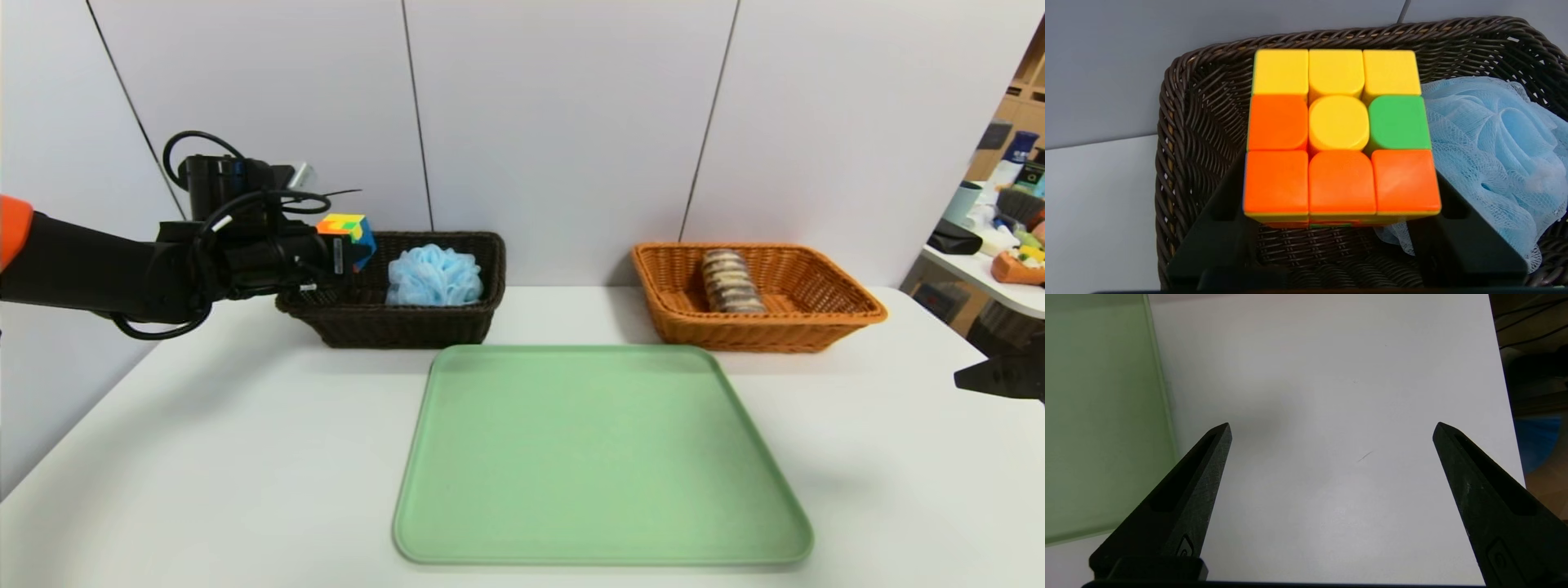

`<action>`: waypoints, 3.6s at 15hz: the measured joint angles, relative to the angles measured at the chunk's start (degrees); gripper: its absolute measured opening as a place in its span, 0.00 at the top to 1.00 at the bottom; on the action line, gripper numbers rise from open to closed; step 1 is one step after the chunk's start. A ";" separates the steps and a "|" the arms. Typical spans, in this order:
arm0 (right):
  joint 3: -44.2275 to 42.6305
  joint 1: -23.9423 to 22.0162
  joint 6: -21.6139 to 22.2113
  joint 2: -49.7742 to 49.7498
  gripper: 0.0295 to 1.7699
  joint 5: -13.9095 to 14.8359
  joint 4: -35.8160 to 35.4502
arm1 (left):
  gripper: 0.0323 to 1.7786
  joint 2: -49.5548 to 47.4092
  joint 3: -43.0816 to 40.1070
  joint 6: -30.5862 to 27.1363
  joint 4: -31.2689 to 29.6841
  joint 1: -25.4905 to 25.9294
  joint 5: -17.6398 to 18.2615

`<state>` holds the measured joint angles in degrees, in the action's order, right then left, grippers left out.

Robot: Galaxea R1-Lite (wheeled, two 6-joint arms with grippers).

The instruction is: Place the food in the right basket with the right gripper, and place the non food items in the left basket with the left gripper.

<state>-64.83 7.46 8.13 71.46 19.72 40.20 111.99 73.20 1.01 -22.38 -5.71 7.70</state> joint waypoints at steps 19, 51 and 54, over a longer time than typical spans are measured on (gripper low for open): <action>0.63 0.77 -0.11 -1.51 0.04 -0.05 0.12 | 0.08 1.62 -0.02 -0.17 1.28 -0.79 0.04; 9.59 -1.51 -0.17 -13.58 0.04 -3.55 0.01 | 0.05 -52.49 -30.32 2.18 17.64 0.00 -16.60; 11.06 -2.67 -0.20 -15.81 0.04 -3.55 -0.02 | 0.05 -61.61 -36.88 2.16 17.94 3.32 -16.36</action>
<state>-53.77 4.79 7.94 55.65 16.18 40.18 50.38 36.33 3.17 -4.44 -2.39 -8.66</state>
